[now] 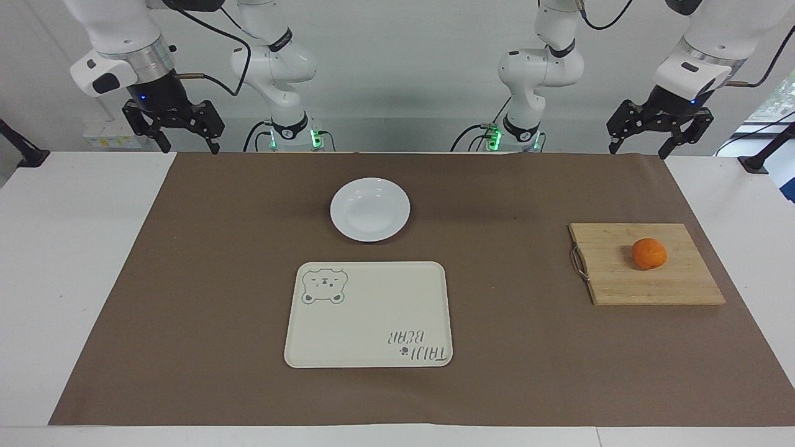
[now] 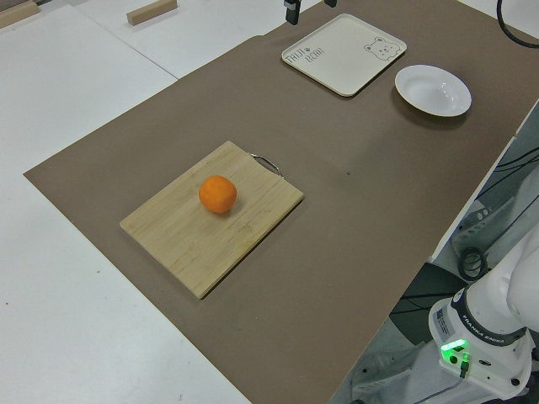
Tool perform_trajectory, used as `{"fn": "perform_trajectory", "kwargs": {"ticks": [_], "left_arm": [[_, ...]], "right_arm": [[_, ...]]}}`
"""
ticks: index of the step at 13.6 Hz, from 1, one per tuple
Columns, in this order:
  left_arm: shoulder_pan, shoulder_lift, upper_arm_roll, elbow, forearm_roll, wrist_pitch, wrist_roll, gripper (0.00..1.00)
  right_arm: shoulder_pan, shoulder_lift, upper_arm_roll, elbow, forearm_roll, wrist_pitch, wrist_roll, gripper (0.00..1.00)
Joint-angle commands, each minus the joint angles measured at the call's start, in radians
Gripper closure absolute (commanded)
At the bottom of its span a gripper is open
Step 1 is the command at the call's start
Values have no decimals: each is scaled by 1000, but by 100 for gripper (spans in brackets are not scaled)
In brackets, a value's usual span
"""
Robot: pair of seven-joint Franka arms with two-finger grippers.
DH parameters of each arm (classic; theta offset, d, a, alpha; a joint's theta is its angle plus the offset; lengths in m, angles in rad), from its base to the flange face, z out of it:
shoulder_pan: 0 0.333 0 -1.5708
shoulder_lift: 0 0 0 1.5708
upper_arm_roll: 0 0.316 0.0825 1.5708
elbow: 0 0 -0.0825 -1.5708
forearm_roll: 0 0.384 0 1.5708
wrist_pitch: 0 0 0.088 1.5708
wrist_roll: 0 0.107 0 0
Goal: Place orange and plate with both arms
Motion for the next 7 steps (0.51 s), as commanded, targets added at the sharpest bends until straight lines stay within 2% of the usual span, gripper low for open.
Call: {"fn": "perform_trajectory", "kwargs": {"ticks": [1, 7], "left_arm": [[7, -1, -6, 12, 3, -11, -4, 0], [2, -1, -8, 10, 0, -15, -18, 0]], "right_arm": [[-2, -12, 7, -16, -19, -3, 20, 0], [-2, -13, 5, -16, -19, -3, 20, 0]]}}
